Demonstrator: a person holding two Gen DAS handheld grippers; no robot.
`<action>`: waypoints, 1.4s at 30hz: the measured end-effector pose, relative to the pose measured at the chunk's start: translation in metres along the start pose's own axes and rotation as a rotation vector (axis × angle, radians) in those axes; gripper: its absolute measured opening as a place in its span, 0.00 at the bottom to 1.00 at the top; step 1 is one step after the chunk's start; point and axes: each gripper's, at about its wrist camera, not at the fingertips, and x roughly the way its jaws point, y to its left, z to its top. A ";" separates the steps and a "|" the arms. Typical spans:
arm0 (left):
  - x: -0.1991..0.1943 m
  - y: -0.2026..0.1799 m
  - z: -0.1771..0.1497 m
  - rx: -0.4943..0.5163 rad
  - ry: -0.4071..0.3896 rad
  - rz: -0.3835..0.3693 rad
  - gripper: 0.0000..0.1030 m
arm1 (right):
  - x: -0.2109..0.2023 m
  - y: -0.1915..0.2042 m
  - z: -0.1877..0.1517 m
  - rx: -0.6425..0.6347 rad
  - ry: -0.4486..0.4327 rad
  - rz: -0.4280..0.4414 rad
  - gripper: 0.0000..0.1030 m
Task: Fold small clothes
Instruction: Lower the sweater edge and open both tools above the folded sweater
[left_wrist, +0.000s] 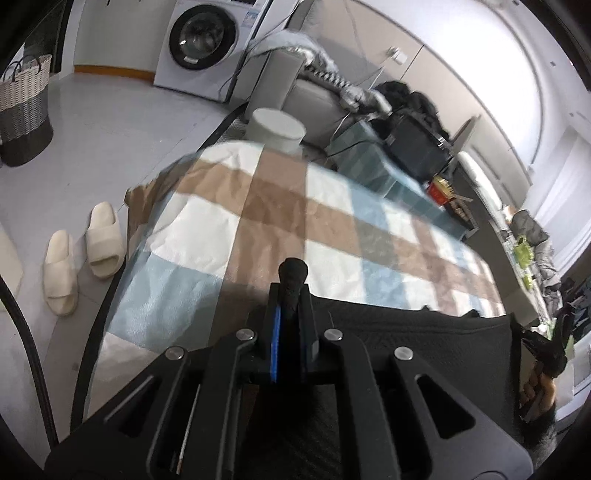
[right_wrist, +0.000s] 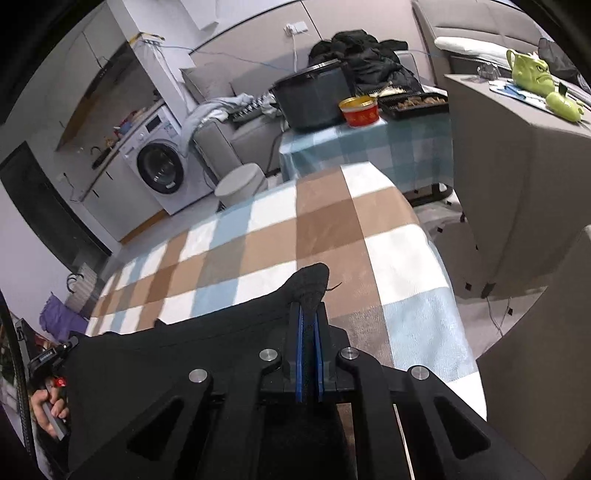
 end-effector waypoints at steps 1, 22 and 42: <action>0.004 0.000 0.000 0.001 0.016 0.030 0.07 | 0.003 0.000 0.000 0.004 0.016 -0.012 0.07; -0.164 -0.028 -0.129 0.032 -0.006 0.077 0.94 | -0.157 -0.003 -0.146 -0.007 0.088 0.029 0.54; -0.220 -0.018 -0.254 -0.054 0.057 0.052 0.98 | -0.195 0.020 -0.228 -0.080 0.101 0.276 0.55</action>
